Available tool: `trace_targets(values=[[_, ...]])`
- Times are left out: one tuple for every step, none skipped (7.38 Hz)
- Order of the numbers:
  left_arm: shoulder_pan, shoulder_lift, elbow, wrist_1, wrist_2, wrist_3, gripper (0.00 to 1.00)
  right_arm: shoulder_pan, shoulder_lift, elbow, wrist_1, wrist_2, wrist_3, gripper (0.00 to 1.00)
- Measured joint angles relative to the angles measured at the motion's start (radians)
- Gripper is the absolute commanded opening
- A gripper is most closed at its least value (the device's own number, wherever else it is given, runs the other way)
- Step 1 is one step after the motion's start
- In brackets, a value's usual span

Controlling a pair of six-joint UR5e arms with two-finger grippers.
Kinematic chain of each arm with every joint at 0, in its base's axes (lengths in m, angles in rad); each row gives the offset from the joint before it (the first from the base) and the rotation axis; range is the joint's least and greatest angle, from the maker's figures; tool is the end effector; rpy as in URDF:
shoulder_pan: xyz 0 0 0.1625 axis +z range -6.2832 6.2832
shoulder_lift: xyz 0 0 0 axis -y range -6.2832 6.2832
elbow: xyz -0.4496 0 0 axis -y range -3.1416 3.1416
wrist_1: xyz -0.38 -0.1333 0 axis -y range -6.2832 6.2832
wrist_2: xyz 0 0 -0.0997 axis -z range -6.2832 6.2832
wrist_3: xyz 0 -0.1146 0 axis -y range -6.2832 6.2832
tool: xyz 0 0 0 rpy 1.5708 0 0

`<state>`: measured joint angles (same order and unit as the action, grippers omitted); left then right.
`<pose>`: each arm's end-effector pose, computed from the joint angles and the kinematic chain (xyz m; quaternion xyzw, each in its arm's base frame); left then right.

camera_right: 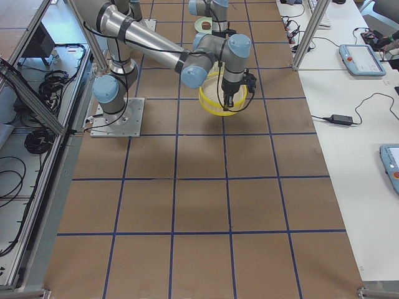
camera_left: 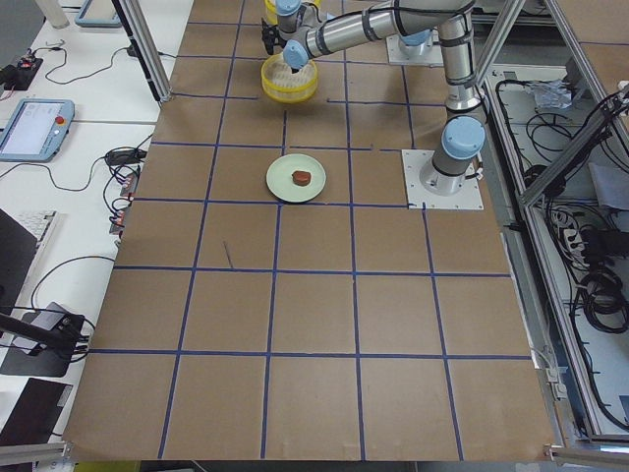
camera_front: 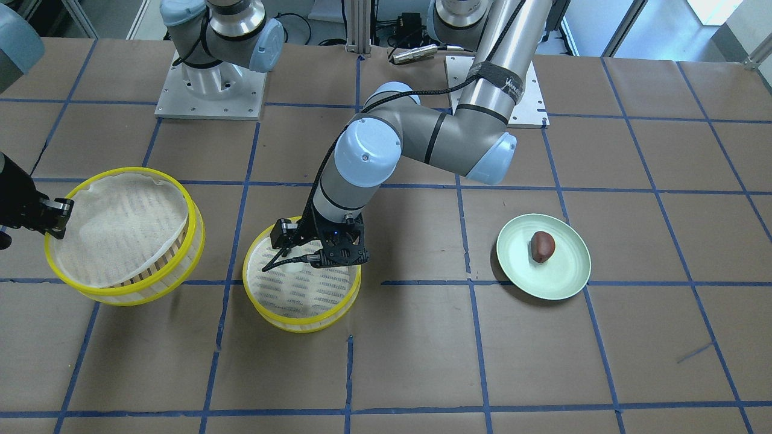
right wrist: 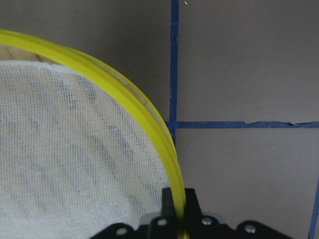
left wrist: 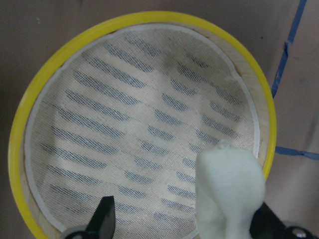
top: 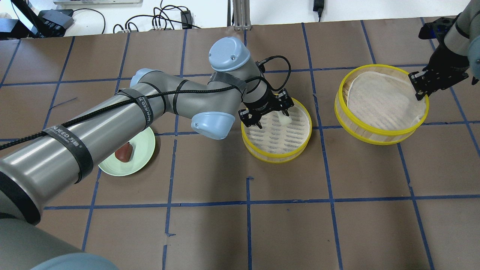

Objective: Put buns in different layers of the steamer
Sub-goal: 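Lower and release the white bun into the lower tier with the left gripper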

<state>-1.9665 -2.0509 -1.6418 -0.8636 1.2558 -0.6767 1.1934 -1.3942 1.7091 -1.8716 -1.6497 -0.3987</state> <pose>-0.4051 -0.5318 0.2702 0.1258 -0.9766 -0.0137 0.1738 -0.0829 -0.5463 0.3718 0.0109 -0.9991 -0.0214 0.0338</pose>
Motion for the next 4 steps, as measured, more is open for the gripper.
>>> trace_targets(values=[[0.000, 0.002, 0.000, 0.001, 0.022, 0.002, 1.00, 0.000, 0.000, -0.001, 0.000, 0.000, -0.001, 0.09], [0.001, 0.007, -0.001, -0.001, 0.044, 0.005, 1.00, -0.001, -0.001, -0.002, 0.000, -0.001, -0.002, 0.09], [0.005, 0.019, -0.002, -0.006, 0.065, 0.017, 1.00, 0.000, -0.003, -0.004, 0.000, 0.001, 0.002, 0.09], [0.024, 0.038, -0.009, -0.018, 0.102, 0.056, 1.00, 0.004, -0.005, -0.004, 0.001, 0.006, 0.020, 0.09]])
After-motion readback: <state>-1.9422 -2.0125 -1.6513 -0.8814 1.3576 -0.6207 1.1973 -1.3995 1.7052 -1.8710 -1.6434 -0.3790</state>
